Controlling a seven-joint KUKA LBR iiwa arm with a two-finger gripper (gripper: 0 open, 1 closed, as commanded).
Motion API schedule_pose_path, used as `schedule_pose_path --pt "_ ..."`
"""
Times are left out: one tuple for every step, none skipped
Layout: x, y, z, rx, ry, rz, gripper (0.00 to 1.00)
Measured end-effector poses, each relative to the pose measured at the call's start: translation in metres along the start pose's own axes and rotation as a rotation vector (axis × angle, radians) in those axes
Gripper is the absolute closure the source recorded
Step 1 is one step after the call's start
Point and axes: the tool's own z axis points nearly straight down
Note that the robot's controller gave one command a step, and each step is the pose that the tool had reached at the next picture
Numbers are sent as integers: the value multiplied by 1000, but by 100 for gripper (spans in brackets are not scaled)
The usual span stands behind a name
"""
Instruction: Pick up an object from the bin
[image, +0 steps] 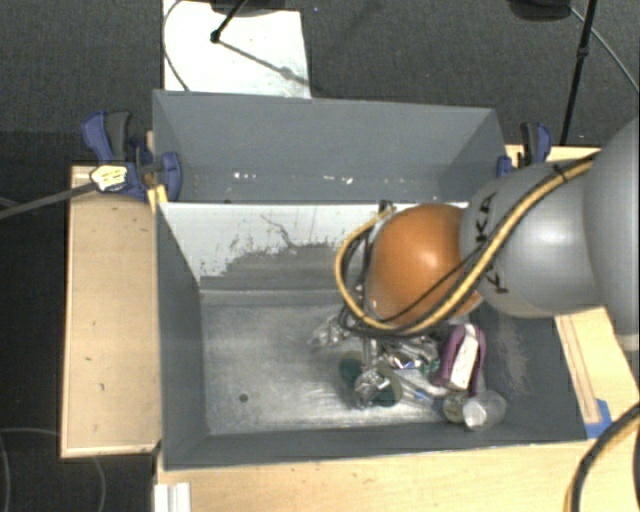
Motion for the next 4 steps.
schedule_pose_path --pt "-2 0 -2 1 -4 7 100" --pt "-2 0 -2 0 -3 10 0" --pt "21 -78 0 1 -7 -32 0" --pt "59 -133 6 -5 -10 -47 0"
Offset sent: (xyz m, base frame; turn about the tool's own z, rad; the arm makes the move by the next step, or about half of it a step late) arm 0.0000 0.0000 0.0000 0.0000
